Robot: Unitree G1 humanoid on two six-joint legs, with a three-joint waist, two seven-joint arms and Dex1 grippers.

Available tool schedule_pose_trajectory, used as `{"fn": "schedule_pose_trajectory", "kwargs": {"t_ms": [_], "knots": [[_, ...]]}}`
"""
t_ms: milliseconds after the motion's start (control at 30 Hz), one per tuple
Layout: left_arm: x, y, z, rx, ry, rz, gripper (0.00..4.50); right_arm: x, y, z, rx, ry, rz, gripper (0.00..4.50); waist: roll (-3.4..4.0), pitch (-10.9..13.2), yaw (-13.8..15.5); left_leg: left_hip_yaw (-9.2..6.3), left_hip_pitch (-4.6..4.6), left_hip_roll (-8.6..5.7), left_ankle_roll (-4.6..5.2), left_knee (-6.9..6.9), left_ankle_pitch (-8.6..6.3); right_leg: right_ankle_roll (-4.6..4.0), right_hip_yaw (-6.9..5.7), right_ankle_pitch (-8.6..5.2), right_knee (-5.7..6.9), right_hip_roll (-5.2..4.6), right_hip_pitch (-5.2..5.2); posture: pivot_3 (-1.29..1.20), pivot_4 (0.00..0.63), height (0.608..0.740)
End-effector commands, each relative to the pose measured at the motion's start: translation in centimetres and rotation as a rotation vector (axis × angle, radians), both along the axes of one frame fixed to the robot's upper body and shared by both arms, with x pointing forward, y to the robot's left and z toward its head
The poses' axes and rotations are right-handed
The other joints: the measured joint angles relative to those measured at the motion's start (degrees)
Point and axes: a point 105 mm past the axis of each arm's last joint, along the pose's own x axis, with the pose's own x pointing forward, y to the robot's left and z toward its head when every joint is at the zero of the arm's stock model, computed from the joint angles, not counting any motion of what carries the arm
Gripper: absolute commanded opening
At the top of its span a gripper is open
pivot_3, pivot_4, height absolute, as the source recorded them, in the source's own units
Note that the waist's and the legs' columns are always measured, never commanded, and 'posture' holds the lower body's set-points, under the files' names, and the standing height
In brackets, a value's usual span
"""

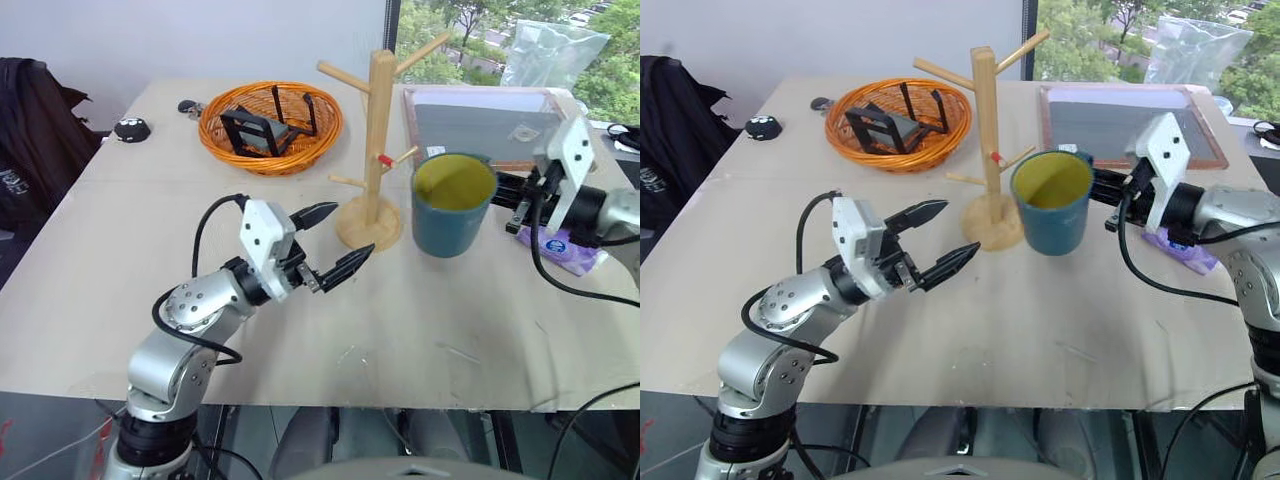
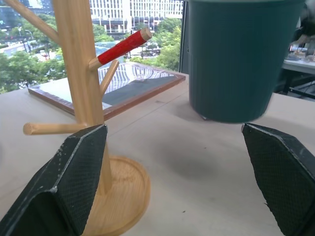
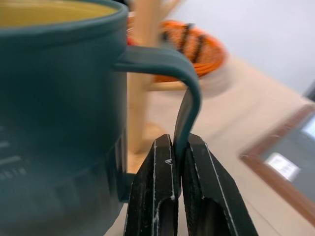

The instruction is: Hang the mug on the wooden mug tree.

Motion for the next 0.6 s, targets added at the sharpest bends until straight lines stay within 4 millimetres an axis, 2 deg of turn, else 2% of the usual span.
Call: {"fn": "schedule_pose_trajectory", "kwargs": {"t_ms": [33, 133, 333, 467, 600], "knots": [[-1.1, 0.8, 1.7, -0.026, -0.073, -0.014, 4.50, -0.4, 1.7, 1.8, -0.071, -0.043, 0.011, 0.07, 0.00, 0.0, 0.1, -0.01, 0.00, 0.01, 0.00, 0.00, 0.00, 0.00, -0.01, 0.00, 0.00, 0.01, -0.01, 0.00, 0.150, 0.737], [-1.3, 2.0, 1.7, -0.033, -0.064, -0.022, 4.50, 0.1, 3.1, 2.6, -0.076, -0.024, -0.035, 0.07, -0.01, 0.0, 0.3, -0.10, -0.02, 0.04, -0.02, -0.03, 0.01, -0.02, -0.09, -0.01, 0.00, 0.04, -0.04, 0.00, 0.150, 0.737], [-1.4, 4.3, 1.6, -0.026, -0.047, -0.026, 4.50, -0.8, 5.4, 2.7, -0.064, 0.047, -0.017, 0.07, -0.03, 0.0, 0.6, -0.24, -0.46, -0.02, -0.26, 0.04, 0.14, -0.02, -0.23, -0.01, -0.07, -0.06, -0.30, 0.00, 0.150, 0.737], [-1.2, 5.3, 1.5, -0.001, -0.048, -0.020, 4.50, -0.1, 6.0, 2.9, -0.065, 0.060, -0.079, 0.07, -0.02, 0.0, 0.3, -0.17, -0.66, -0.04, -0.27, 0.02, 0.15, -0.02, -0.19, 0.00, 0.00, -0.05, -0.59, 0.00, 0.150, 0.737], [-1.1, 5.5, 1.6, 0.003, -0.054, -0.022, 4.50, 0.4, 6.2, 2.7, -0.071, 0.080, -0.130, 0.07, -0.03, 0.0, 0.3, -0.16, -0.67, -0.04, -0.27, 0.00, 0.15, -0.02, -0.18, 0.00, 0.01, -0.02, -0.62, 0.00, 0.150, 0.737]]}}
